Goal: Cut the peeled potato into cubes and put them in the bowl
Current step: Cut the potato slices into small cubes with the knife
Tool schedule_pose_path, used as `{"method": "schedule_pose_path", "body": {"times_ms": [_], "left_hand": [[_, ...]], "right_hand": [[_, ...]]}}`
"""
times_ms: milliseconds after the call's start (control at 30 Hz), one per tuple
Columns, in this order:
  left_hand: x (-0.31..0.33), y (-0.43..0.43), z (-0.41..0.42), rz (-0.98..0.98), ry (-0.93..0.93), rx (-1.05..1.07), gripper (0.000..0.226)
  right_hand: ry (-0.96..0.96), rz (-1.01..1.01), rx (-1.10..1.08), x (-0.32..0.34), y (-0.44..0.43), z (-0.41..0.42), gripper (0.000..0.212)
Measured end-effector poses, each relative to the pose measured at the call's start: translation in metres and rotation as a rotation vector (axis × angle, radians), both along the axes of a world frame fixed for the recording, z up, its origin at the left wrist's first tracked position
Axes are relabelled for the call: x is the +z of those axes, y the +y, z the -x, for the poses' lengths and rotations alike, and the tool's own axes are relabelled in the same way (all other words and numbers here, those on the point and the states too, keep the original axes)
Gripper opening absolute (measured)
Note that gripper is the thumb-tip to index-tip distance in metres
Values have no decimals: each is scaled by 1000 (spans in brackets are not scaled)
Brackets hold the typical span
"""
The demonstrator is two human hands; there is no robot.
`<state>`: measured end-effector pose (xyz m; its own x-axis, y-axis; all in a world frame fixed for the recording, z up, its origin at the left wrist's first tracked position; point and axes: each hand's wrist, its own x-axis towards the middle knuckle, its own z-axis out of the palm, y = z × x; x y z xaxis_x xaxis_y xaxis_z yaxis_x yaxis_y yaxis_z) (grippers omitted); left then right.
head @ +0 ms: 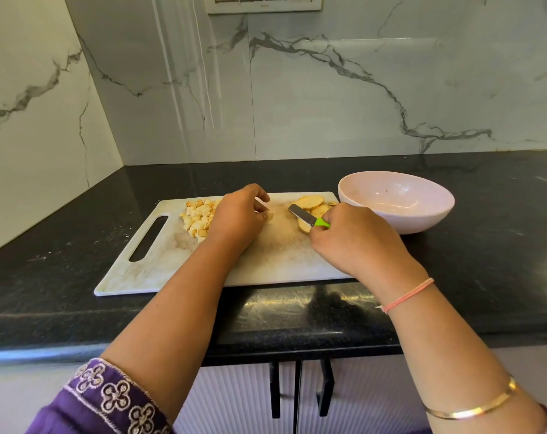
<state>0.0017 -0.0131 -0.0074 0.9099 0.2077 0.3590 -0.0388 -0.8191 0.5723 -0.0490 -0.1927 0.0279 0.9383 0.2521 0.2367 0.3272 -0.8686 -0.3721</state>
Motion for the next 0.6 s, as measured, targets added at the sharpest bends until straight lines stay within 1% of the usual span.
{"method": "schedule_pose_path", "body": {"times_ms": [133, 233, 300, 400, 500, 600], "left_hand": [[0, 0, 0, -20, -6, 0, 23], [2, -2, 1, -39, 35, -49, 22], [3, -1, 3, -46, 61, -97, 22], [5, 2, 8, -59, 129, -147, 26], [8, 3, 10, -55, 167, -165, 32], [8, 1, 9, -56, 190, -178, 35]], "right_hand": [[7, -1, 4, 0, -1, 1, 17], [11, 3, 4, 2, -1, 1, 17], [10, 10, 3, 3, -1, 2, 21], [15, 9, 8, 4, 0, 2, 25], [11, 7, 13, 5, 0, 3, 17], [11, 10, 11, 5, 0, 3, 18]]}}
